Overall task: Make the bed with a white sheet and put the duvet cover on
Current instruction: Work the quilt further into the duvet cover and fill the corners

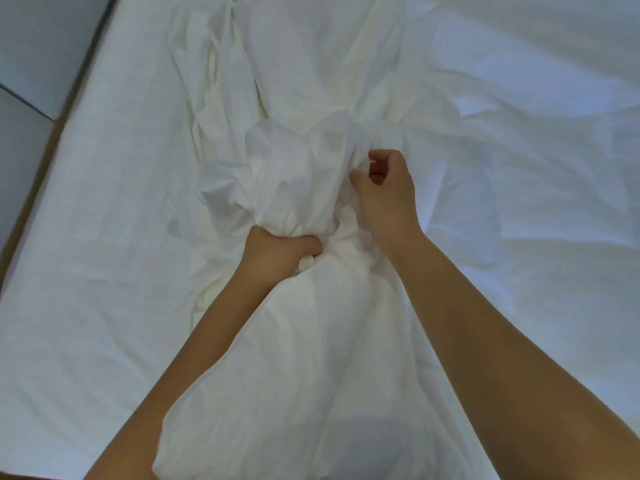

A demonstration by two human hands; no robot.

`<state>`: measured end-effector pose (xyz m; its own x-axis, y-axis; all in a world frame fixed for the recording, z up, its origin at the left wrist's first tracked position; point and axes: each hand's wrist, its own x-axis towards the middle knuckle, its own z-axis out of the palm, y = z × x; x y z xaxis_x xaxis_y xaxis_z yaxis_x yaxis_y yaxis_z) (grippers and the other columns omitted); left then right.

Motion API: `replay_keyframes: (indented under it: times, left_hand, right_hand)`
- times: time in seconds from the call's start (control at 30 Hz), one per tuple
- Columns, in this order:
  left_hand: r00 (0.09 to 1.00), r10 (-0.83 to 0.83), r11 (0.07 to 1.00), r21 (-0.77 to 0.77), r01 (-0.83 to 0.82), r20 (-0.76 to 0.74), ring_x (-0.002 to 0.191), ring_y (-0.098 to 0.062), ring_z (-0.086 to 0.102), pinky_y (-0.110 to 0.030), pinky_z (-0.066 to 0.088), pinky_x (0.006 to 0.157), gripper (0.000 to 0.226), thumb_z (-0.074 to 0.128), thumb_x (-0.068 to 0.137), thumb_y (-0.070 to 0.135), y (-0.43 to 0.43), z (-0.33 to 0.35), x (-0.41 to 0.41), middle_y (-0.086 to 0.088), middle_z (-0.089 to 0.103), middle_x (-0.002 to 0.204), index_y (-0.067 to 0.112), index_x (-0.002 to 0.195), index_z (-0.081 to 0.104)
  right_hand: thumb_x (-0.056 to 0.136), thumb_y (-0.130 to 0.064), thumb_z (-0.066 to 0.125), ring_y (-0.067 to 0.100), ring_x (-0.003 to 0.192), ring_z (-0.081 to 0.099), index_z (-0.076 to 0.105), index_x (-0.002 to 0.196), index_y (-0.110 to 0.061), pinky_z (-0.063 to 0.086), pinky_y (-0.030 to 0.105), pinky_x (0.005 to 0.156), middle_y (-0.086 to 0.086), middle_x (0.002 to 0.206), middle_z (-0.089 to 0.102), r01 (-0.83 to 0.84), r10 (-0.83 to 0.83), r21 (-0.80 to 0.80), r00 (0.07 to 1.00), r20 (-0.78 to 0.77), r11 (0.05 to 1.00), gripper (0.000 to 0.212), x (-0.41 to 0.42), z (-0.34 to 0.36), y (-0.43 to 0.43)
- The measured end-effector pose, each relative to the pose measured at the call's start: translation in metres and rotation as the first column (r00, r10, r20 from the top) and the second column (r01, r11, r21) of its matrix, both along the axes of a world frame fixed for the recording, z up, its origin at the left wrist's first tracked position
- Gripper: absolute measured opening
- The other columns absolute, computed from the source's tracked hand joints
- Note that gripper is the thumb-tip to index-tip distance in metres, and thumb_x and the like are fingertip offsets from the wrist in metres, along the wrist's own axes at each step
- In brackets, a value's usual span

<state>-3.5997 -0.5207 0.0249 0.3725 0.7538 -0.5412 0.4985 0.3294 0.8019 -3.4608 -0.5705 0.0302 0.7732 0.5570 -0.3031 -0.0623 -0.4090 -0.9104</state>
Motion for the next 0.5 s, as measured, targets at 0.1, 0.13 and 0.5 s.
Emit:
replay_keyframes:
  times: [0.1, 0.13, 0.5]
  left_hand:
    - [0.999, 0.024, 1.000, -0.008, -0.024, 0.037, 0.063, -0.009, 0.061, -0.024, 0.050, 0.057, 0.029, 0.073, 0.044, 0.013, 0.005, 0.000, -0.002, 0.000, 0.062, 0.068, 0.010, 0.070, 0.061]
    - [0.999, 0.026, 1.000, -0.013, -0.026, 0.044, 0.064, -0.012, 0.062, -0.027, 0.051, 0.059, 0.027, 0.072, 0.043, 0.011, 0.007, 0.000, -0.001, 0.000, 0.063, 0.067, 0.010, 0.068, 0.062]
    - [0.998, -0.053, 0.995, -0.078, 0.056, 0.042, 0.094, -0.031, 0.060, -0.012, 0.046, 0.078, 0.012, 0.067, 0.082, 0.002, 0.017, -0.003, -0.026, -0.021, 0.061, 0.087, -0.006, 0.089, 0.062]
  right_hand:
    - [0.074, -0.047, 0.070, 0.009, 0.116, 0.042, 0.046, 0.123, -0.036, 0.035, 0.025, 0.102, -0.018, 0.121, 0.043, -0.245, 0.245, 0.000, 0.969, 0.025, 0.969, 0.055, -0.030, 0.009, -0.039]
    - [0.064, -0.063, 0.068, 0.004, 0.127, 0.028, 0.039, 0.123, -0.052, 0.025, 0.024, 0.107, -0.026, 0.128, 0.031, -0.403, 0.403, 0.001, 0.915, 0.011, 0.915, 0.067, -0.044, 0.015, -0.054]
    - [0.062, -0.009, 0.085, 0.044, 0.100, 0.058, 0.065, 0.074, 0.003, 0.053, 0.041, 0.073, 0.026, 0.104, 0.063, -0.513, 0.529, -0.251, 0.515, 0.675, 0.821, 0.026, -0.083, -0.005, -0.051]
